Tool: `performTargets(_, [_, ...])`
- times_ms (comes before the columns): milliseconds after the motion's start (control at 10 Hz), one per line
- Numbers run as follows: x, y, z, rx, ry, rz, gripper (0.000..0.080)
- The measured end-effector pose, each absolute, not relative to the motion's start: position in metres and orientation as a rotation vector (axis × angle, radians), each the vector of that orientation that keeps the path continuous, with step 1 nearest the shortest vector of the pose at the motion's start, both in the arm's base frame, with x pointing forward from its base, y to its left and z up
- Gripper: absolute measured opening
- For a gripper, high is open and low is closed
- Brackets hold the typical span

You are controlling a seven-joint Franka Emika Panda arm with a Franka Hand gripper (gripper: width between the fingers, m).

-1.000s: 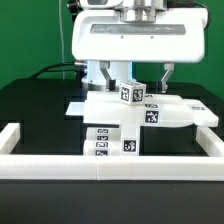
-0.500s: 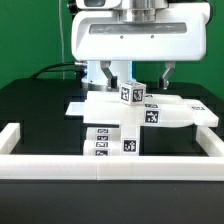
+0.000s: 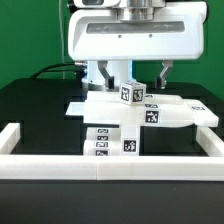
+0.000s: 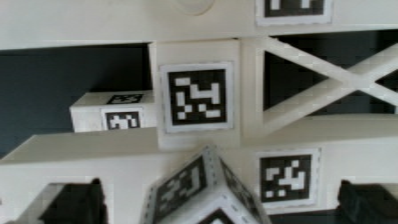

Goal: Assemble chair

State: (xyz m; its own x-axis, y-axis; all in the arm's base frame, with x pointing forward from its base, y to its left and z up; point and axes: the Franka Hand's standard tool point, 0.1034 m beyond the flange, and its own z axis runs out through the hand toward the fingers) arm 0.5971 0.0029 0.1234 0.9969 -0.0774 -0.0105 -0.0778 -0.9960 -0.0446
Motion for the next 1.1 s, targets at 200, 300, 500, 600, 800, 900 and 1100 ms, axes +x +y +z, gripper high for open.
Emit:
performTargets(200, [0.597,0.003,0.123,-3.095,0.098,0.013,0.0649])
performTargets(300, [0.597,0.002,0.123,-3.096,0.077,0.01,0.0649])
performTargets(500, [0.598,-0.001,0.122,-3.098,-0.145,-0.012,0.0649])
performTargets(600, [0.598,-0.003,0.122,-3.09,-0.327,-0.012,0.0649])
performTargets(800, [0.599,-0.006,0.122,-3.067,-0.567,-0.011,0.0649])
performTargets(900, [0.599,-0.007,0.123,-3.052,-0.688,-0.008,0.0649])
performTargets(1100, [0.598,-0.009,0.123,-3.039,-0.775,-0.003,0.0649])
